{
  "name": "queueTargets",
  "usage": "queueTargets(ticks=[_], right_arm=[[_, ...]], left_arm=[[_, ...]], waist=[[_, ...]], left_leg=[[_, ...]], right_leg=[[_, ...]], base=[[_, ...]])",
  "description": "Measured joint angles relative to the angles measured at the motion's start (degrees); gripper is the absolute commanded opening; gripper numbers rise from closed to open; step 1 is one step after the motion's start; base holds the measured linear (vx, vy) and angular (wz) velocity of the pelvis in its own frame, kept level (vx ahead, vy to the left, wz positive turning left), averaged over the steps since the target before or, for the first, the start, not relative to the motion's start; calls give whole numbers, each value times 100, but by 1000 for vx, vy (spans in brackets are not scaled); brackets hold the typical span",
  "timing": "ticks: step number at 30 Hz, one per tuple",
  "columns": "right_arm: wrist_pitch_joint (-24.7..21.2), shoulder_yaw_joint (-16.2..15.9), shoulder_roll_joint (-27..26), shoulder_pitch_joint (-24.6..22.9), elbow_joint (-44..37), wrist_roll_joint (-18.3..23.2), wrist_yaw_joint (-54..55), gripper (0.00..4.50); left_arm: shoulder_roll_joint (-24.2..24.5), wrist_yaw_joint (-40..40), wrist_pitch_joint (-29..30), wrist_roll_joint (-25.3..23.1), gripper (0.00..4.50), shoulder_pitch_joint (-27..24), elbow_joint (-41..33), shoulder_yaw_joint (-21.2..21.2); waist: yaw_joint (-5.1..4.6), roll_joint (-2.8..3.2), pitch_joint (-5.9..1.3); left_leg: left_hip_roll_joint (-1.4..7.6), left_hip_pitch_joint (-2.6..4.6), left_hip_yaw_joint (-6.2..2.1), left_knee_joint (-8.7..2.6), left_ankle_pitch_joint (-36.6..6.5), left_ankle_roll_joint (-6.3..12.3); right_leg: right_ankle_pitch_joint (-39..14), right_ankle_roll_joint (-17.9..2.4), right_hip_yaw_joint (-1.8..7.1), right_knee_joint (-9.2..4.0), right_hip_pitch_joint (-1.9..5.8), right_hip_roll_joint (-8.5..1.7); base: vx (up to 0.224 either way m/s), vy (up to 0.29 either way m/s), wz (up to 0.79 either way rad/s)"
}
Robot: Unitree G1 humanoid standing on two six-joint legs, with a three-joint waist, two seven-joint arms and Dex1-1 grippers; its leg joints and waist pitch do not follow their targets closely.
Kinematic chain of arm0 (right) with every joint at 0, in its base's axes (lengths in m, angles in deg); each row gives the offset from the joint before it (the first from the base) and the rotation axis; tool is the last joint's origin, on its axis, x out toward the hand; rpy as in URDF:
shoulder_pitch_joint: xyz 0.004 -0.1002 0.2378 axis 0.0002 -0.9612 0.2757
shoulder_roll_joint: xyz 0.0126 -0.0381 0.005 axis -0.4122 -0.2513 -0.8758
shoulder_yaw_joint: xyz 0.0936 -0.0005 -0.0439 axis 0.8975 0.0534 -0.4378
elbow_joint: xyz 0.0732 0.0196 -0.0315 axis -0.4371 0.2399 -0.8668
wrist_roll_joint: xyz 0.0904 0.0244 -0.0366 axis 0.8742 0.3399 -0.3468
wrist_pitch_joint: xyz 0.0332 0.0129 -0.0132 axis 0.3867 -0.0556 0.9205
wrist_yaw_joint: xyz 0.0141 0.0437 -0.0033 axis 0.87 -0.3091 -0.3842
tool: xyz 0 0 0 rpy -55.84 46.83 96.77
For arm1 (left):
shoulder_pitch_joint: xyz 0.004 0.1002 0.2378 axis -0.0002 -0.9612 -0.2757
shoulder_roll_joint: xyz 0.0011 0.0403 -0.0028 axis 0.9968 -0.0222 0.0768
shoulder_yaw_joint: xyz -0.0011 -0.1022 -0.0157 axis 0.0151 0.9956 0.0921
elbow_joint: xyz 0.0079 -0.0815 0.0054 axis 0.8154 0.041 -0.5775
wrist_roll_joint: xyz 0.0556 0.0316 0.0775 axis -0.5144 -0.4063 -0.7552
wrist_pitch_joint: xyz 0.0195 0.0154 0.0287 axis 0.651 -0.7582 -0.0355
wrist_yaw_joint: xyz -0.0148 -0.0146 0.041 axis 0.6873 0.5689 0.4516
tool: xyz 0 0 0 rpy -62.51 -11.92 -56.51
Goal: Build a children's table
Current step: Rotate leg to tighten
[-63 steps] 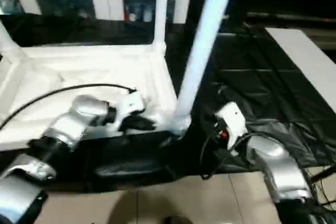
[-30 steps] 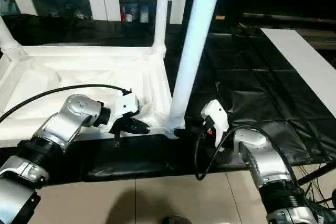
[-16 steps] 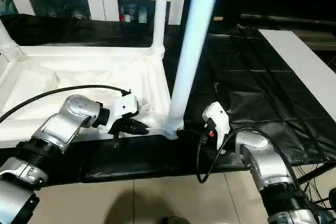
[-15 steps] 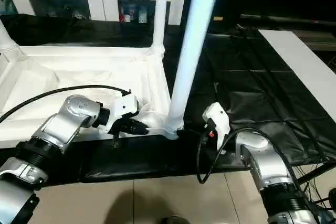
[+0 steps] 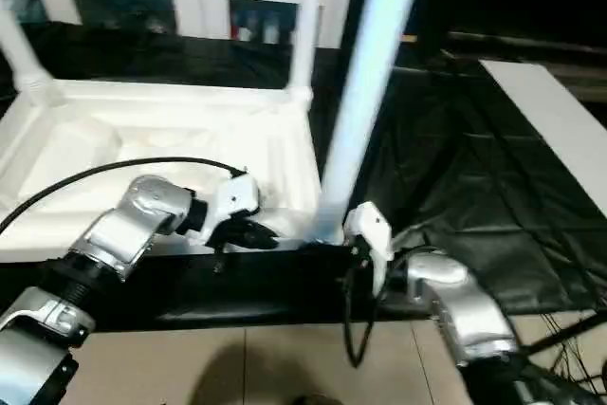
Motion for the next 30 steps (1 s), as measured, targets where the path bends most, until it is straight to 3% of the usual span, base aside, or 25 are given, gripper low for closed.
queueTargets(ticks=[4,11,15,19,20,30], right_arm=[[-98,304,222,-87,-95,51,-38,77],[-227,381,595,-305,-295,101,-181,134],[-206,405,604,-308,-294,87,-131,178],[-98,488,479,-174,-152,49,101,195],[-83,512,444,-119,-112,39,149,218],[287,285,75,381,504,-397,524,229]], left_arm=[[12,-5,-41,-6,0,0,9,3],[16,-2,-77,-6,0,7,49,-4],[1,2,-114,-5,0,30,124,-4],[4,3,-116,-5,0,45,156,-3],[2,5,-117,-5,0,46,160,-5],[30,17,-165,-7,0,74,243,11]], waist=[[34,-1,-1],[42,1,-3],[51,6,-6],[41,18,-13],[43,20,-14],[14,29,-20]], left_leg=[[3,8,1,0,0,-1],[2,14,-1,1,0,-3],[2,14,-1,2,0,-3],[1,14,-1,9,0,-4],[1,15,-1,9,0,-4],[2,21,-3,13,0,-6]], right_leg=[[-1,0,-2,5,1,3],[-1,1,-1,11,4,2],[-1,1,-2,14,5,2],[0,0,-1,18,5,2],[0,0,-1,19,5,2],[5,-6,-3,24,9,2]], base=[[0,0,0],[0,0,0],[0,0,0],[0,0,0],[0,0,0],[0,0,0]])
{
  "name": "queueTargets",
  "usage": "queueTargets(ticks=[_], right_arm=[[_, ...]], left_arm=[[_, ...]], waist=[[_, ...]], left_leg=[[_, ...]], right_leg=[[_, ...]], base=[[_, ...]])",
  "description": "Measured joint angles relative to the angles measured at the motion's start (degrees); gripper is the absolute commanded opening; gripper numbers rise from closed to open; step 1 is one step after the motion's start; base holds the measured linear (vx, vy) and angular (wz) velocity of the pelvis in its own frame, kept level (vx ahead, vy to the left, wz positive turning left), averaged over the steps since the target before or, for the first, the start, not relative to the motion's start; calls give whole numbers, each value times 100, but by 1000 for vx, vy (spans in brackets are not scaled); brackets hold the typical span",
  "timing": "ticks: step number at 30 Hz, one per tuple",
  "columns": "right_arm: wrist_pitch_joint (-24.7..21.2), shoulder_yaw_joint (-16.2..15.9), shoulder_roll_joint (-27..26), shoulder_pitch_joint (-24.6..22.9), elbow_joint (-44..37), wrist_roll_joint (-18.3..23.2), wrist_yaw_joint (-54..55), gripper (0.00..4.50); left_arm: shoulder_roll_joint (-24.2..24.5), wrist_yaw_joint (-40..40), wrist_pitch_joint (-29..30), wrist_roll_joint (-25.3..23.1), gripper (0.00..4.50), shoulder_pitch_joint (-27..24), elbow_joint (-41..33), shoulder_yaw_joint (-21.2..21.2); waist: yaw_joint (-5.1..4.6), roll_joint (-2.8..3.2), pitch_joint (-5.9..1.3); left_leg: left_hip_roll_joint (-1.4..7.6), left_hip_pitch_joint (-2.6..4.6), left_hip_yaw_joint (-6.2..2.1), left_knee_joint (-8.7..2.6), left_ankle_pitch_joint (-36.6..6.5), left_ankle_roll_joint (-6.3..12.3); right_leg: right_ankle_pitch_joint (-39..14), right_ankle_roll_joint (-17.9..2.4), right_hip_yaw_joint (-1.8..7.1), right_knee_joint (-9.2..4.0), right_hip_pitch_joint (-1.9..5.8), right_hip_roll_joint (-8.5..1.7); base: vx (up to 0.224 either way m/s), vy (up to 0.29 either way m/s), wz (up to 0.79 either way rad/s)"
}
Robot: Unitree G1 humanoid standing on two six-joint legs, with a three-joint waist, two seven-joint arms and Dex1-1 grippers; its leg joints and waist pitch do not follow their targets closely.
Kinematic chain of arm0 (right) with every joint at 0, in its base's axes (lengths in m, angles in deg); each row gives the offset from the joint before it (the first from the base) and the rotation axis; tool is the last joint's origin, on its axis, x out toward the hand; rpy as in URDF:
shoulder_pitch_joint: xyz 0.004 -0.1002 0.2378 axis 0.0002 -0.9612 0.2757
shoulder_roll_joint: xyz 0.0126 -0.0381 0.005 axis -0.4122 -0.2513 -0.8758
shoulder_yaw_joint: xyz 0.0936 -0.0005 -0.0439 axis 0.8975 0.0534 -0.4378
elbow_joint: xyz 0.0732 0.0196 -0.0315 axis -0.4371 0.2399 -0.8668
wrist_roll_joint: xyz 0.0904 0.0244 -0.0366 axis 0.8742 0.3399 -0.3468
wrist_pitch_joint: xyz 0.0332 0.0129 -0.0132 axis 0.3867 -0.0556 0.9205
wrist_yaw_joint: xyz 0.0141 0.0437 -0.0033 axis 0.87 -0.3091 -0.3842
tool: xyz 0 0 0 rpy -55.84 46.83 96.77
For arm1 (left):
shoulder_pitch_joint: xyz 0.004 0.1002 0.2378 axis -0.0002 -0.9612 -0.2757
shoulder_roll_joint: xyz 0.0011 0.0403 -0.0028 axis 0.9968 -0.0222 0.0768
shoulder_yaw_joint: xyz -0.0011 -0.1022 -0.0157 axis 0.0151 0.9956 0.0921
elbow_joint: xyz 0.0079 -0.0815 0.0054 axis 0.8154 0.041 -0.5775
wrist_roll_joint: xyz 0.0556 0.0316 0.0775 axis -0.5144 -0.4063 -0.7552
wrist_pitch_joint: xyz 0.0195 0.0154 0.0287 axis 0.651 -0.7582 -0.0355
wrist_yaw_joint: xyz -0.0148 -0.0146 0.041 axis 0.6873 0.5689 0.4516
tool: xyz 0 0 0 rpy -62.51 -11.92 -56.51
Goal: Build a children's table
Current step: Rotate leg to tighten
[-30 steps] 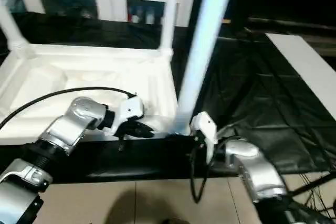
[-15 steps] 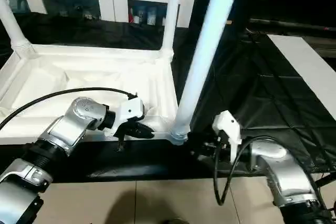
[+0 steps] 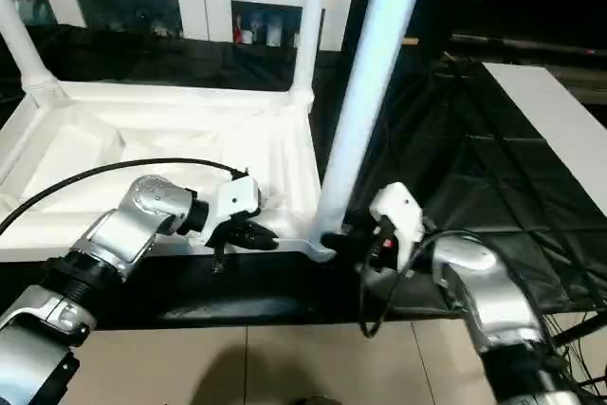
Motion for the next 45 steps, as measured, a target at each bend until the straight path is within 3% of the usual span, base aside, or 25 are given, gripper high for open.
queueTargets(ticks=[8,12,26,27,30,37,45], right_arm=[[215,-78,-195,233,438,-70,-9,229],[269,-100,-209,302,552,-66,-43,192],[366,-60,-272,336,803,-65,-111,130],[370,-49,-293,336,818,-65,-105,173],[361,-15,-358,338,876,-55,-95,169],[318,-6,-365,355,882,-22,-110,247],[508,-122,-569,567,1127,-225,52,291]], left_arm=[[59,46,3,-44,0,1,12,10],[74,62,7,-50,0,0,13,11],[121,93,14,-101,0,1,36,66],[127,99,15,-102,0,1,36,67],[122,99,19,-102,0,0,35,67],[97,83,20,-102,0,0,28,65],[87,62,21,-101,0,0,22,65]], waist=[[-114,-19,-12],[-131,-23,-15],[-199,-26,-17],[-203,-26,-17],[-202,-26,-17],[-183,-26,-17],[-171,-26,-17]], left_leg=[[0,8,-2,0,-13,-27],[0,10,-3,0,-12,-28],[-1,20,-7,0,-12,-29],[0,21,-7,0,-12,-29],[0,21,-8,-1,-12,-29],[0,17,-7,-1,-12,-29],[0,15,-7,-2,-12,-29]], right_leg=[[8,-4,-1,1,4,0],[12,-7,-1,0,4,0],[7,8,-4,-3,3,2],[7,8,-4,-3,3,2],[7,8,-4,-4,3,2],[10,3,-4,-4,2,2],[11,2,-4,-6,1,2]], base=[[0,0,0],[0,0,0],[0,0,0],[0,0,0],[0,0,0],[0,0,0],[0,0,0]])
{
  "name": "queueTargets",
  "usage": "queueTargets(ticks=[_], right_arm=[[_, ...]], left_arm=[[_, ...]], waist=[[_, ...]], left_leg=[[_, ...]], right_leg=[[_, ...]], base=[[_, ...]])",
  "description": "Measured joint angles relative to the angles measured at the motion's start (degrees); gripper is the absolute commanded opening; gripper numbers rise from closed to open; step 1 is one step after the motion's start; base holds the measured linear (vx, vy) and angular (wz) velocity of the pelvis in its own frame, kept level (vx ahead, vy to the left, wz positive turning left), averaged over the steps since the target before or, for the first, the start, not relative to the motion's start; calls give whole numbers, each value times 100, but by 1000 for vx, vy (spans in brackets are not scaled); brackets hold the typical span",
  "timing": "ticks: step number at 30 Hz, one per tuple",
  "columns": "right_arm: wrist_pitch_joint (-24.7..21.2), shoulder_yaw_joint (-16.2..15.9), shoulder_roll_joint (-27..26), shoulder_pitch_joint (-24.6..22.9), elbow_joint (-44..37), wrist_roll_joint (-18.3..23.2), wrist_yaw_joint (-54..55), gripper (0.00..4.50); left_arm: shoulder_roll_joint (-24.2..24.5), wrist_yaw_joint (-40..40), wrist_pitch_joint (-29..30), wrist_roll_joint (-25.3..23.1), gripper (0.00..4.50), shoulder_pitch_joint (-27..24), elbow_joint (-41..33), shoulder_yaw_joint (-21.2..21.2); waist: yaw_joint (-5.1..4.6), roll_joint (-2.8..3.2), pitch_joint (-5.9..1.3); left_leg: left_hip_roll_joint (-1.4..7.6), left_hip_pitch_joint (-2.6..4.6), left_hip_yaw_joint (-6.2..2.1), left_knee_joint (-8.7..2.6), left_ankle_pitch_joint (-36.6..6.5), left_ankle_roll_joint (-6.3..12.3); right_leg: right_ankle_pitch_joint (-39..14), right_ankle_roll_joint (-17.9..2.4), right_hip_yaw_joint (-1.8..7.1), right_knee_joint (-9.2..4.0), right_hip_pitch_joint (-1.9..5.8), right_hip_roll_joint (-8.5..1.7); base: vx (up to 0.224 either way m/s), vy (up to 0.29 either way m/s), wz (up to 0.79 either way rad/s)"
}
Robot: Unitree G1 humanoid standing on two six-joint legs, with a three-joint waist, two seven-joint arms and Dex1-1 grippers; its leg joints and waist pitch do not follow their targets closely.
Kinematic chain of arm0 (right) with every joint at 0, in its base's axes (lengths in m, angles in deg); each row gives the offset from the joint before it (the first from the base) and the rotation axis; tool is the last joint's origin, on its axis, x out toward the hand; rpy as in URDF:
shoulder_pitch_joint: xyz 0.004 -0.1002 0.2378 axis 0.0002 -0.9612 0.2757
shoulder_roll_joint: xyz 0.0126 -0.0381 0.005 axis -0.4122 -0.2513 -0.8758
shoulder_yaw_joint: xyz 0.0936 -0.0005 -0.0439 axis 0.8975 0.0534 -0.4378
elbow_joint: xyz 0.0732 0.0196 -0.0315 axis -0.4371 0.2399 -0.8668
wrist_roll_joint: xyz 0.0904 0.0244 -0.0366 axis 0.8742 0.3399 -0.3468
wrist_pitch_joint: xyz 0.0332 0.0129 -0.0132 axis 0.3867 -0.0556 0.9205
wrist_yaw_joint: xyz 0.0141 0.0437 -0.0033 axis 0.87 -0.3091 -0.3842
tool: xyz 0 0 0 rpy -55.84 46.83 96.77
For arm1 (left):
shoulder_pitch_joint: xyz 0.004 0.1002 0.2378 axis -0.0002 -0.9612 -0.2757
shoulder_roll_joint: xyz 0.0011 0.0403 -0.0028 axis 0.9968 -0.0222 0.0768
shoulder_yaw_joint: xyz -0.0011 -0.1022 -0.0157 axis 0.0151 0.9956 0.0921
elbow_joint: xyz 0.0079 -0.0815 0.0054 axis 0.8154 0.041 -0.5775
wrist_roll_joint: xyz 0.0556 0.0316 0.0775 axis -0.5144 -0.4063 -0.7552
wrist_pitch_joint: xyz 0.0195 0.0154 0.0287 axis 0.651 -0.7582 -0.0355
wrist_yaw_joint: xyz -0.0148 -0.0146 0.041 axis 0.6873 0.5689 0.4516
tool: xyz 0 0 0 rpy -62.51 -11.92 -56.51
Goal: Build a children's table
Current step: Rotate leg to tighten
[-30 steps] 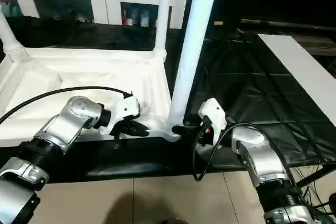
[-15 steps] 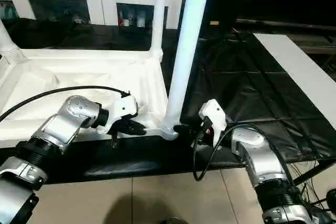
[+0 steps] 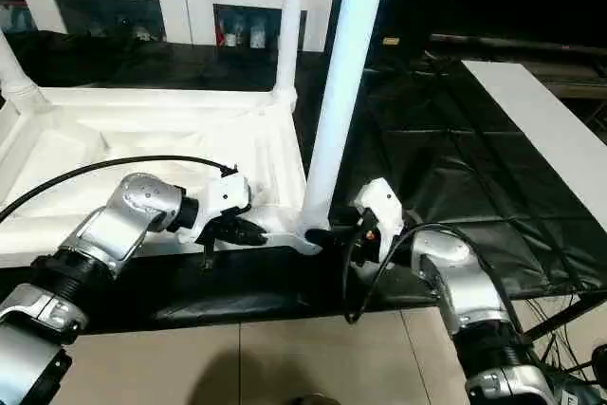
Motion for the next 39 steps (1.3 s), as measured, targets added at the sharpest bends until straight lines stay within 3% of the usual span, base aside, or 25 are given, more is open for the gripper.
queueTargets(ticks=[5,14,23,33,39], right_arm=[[61,-20,-32,52,78,-39,34,291],[142,-5,-62,114,158,-32,-12,227],[213,55,-201,106,226,-18,174,208],[413,381,-952,77,511,-297,2134,204],[416,743,-1751,593,1137,-575,4431,202]], left_arm=[[-4,1,-3,-1,0,0,-2,0],[-6,32,1,-8,0,0,-2,0],[-29,140,-2,-15,0,1,37,18],[-676,1352,237,-194,0,298,658,228],[-1525,2727,664,-212,0,788,1507,506]], waist=[[37,-2,-1],[22,-4,-1],[1,-8,-4],[-2,-27,-16],[-35,-33,-19]], left_leg=[[0,-1,1,-1,0,0],[0,1,1,-1,0,0],[0,2,0,-1,0,0],[-2,-11,-10,-3,0,0],[-11,-38,0,0,12,3]], right_leg=[[9,-15,0,0,0,0],[-4,6,0,-1,-1,0],[-5,8,0,-1,0,0],[-10,17,-3,-53,2,-2],[0,12,7,-90,-2,-7]], base=[[0,0,0],[0,0,0],[0,0,0],[0,0,0],[0,0,0]])
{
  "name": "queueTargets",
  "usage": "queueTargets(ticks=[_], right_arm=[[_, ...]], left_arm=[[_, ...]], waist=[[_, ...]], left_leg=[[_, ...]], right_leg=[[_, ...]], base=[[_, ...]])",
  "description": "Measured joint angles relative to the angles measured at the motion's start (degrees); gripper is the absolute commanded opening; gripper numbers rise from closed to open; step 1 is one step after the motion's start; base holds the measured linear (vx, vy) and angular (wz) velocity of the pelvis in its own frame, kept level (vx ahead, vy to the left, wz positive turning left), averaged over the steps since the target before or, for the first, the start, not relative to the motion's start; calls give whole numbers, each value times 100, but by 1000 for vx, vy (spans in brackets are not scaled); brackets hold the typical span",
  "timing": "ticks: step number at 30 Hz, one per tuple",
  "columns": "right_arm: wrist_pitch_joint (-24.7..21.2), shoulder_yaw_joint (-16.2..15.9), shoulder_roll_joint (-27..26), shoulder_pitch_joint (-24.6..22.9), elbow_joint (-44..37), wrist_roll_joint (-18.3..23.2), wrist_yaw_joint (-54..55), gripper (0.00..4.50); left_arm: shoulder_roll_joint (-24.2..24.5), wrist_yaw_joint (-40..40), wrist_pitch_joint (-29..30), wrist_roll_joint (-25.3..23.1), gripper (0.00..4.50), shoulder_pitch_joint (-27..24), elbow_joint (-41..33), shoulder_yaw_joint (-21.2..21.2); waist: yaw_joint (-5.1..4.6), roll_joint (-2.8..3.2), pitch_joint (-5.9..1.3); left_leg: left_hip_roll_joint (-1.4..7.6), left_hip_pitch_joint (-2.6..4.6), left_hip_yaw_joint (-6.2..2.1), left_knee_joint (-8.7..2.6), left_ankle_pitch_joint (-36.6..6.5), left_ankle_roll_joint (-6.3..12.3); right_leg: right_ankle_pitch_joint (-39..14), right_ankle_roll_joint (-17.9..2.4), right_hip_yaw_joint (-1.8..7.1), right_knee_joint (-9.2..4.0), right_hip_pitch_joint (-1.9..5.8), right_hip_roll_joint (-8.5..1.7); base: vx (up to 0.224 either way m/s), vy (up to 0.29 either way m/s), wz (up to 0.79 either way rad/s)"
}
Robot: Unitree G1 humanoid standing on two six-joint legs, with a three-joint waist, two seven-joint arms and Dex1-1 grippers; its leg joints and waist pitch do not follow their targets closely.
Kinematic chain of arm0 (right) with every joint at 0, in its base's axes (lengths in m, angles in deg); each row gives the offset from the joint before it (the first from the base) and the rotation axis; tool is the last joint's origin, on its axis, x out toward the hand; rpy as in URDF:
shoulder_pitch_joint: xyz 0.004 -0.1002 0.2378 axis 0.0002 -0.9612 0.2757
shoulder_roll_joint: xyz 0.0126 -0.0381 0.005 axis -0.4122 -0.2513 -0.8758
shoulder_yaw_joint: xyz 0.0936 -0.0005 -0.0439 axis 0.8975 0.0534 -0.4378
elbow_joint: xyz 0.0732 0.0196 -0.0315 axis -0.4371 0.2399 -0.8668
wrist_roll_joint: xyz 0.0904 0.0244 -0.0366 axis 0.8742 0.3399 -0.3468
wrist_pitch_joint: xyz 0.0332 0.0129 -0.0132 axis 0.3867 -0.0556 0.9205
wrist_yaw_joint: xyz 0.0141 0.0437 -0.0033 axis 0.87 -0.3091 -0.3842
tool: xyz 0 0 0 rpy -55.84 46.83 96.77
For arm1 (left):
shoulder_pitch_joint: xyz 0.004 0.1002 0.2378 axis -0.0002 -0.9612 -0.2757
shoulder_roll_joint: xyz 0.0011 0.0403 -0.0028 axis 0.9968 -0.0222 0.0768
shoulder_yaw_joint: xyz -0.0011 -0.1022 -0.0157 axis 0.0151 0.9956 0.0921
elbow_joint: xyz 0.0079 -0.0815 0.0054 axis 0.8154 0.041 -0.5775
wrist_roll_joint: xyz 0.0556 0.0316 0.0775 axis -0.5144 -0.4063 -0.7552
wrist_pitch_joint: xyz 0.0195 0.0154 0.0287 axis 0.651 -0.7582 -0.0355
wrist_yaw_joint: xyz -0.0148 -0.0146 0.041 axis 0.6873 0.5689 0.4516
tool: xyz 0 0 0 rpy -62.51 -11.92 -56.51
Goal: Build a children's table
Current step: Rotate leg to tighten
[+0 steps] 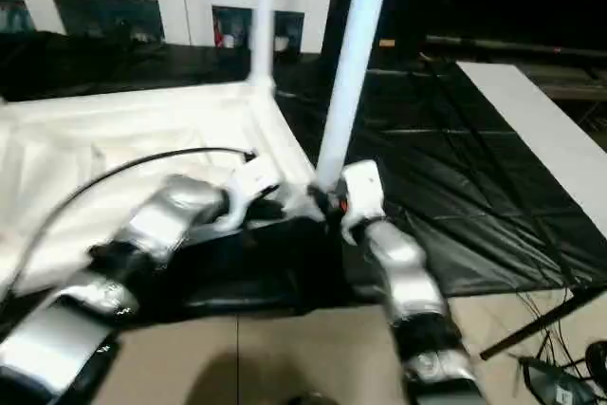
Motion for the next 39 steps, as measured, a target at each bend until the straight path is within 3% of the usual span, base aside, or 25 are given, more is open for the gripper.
queueTargets(ticks=[3,10,12,14,18,24,27,32,39], right_arm=[[-48,400,-423,570,584,53,1069,199],[103,494,-474,773,850,52,1438,197],[146,561,-476,744,828,82,1364,266],[155,617,-523,654,740,116,1263,266],[146,599,-525,299,538,166,1102,307],[-50,640,389,-644,-1410,360,383,355],[-109,695,711,-1259,-2279,450,-87,355],[-550,709,1199,-2453,-3342,984,-972,355],[-1101,348,2104,-3444,-4273,1371,-2284,355]], left_arm=[[-487,916,-253,13,0,371,804,169],[-624,1212,-554,30,0,555,1206,228],[-637,1211,-579,7,0,557,1219,227],[-624,1251,-665,-19,0,578,1293,227],[-601,1329,-875,-31,0,669,1503,229],[-545,1094,-1053,-40,0,681,1539,213],[-476,874,-1309,-81,0,648,1590,147],[-260,16,-2163,-177,0,473,1571,-130],[-276,-125,-2726,-367,0,424,1611,-338]], waist=[[16,-5,1],[100,-4,1],[101,-7,3],[103,-8,3],[84,-1,14],[154,33,28],[190,62,22],[314,197,19],[372,231,26]], left_leg=[[-5,-27,7,4,0,0],[7,-30,8,-16,30,50],[6,-32,10,-14,33,56],[6,-31,10,-14,36,59],[7,-33,9,-14,36,58],[6,-34,11,-25,36,61],[9,-29,8,-38,37,61],[8,-35,8,-44,37,61],[7,-55,9,-37,36,57]], right_leg=[[47,7,8,-3,-15,-1],[64,2,-10,6,-18,3],[65,1,-9,3,-17,0],[66,0,-9,2,-15,-1],[68,0,-10,3,-22,-1],[63,7,-8,-2,-21,0],[60,13,-18,-8,-17,2],[42,42,-20,-8,-8,-7],[34,55,-12,-26,-5,-16]], base=[[0,0,0],[15,-2,1],[0,0,0],[0,0,0],[0,0,0],[0,0,0],[0,0,0],[0,0,0],[0,0,0]])
